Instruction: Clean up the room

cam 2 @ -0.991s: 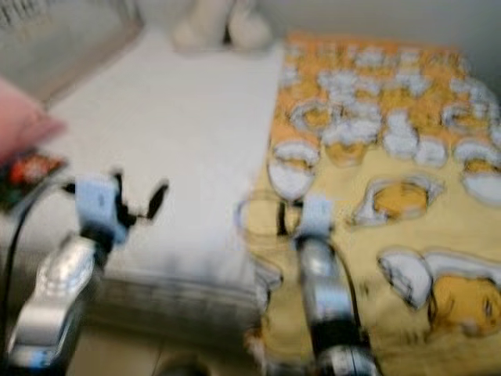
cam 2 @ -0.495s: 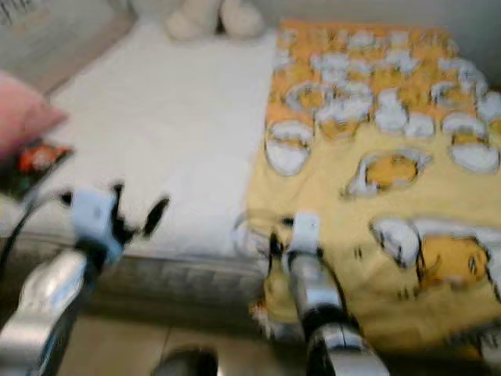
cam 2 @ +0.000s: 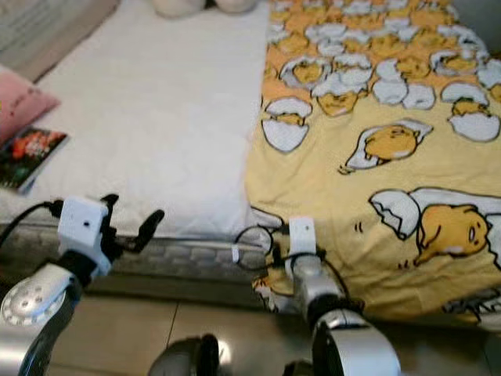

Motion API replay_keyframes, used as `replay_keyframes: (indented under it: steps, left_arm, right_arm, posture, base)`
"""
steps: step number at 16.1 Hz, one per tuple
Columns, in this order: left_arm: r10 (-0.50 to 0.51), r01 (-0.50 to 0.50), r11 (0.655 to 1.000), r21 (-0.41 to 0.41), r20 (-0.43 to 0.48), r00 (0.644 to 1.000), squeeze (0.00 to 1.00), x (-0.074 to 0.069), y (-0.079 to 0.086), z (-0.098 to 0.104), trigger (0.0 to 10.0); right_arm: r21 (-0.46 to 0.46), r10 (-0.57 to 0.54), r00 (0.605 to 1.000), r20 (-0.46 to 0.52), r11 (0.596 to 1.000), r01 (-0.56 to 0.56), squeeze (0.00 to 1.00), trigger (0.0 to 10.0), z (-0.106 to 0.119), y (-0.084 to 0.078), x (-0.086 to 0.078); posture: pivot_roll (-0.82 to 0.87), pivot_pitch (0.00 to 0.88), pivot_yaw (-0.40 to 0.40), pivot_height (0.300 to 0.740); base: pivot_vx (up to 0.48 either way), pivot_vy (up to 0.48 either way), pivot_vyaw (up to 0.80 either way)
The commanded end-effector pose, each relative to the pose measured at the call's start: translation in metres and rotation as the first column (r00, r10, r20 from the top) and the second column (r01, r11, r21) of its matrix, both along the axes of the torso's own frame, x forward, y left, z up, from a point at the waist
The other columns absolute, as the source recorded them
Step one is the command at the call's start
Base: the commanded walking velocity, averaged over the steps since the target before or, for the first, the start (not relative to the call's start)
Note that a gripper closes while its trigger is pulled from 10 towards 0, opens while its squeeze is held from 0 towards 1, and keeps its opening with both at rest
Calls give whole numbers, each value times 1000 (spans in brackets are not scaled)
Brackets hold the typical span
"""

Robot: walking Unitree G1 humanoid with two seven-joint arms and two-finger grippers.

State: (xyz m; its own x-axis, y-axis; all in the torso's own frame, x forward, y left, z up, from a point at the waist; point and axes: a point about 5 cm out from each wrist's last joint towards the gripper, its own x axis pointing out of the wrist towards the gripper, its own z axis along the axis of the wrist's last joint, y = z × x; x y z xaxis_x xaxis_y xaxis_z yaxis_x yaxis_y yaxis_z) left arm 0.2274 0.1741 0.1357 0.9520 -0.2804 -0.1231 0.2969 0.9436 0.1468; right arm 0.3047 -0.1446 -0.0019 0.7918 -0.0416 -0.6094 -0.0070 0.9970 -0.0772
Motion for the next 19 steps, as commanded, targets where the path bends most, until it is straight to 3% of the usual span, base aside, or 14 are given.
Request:
replay_keyframes:
  steps: [1, 4, 6, 11, 13, 18, 19]
  left_arm:
    - [6, -6, 1000, 0, 0, 1000, 0, -3, 2, 3, 10000]
    - [4, -4, 1000, -20, 3, 1000, 0, -5, -4, 3, 10000]
    - [-5, 4, 999, -33, -7, 1000, 0, -5, -10, 2, 10000]
    - [-17, 16, 999, -30, -36, 999, 0, -18, -12, 3, 10000]
    - [-2, 1, 1000, -20, -50, 999, 0, -26, -8, 4, 10000]
    - [20, -21, 1000, -21, -61, 998, 0, -38, -8, 7, 10000]
    - [15, -17, 1000, -19, -63, 998, 0, -39, -9, 7, 10000]
  right_arm:
    - [-25, 19, 999, 32, 1000, -18, 0, 10000, 4, 4, 4]
    - [-226, 179, 958, 222, 966, -128, 0, 10000, 29, 11, 21]
    - [-307, 233, 948, 218, 938, -160, 0, 10000, 29, 7, 20]
    - [-328, 228, 964, 135, 929, -173, 0, 10000, 25, -4, 20]
    - [-357, 273, 958, 86, 906, -226, 0, 10000, 20, 1, 18]
    - [-308, 293, 949, 120, 919, -245, 0, 9922, 26, 14, 23]
    - [-281, 270, 952, 145, 934, -222, 0, 0, 30, 15, 26]
  posture:
    - [238, 159, 66, 740]
    - [229, 153, 55, 740]
    - [210, 154, 57, 740]
    - [253, 208, 79, 740]
    - [282, 237, 80, 740]
    - [304, 269, 68, 740]
    - [303, 272, 67, 740]
  base:
    - [0, 0, 0]
    - [0, 0, 0]
    - [0, 0, 0]
    - [0, 0, 0]
    - [0, 0, 0]
    - [0, 0, 0]
    - [0, 0, 0]
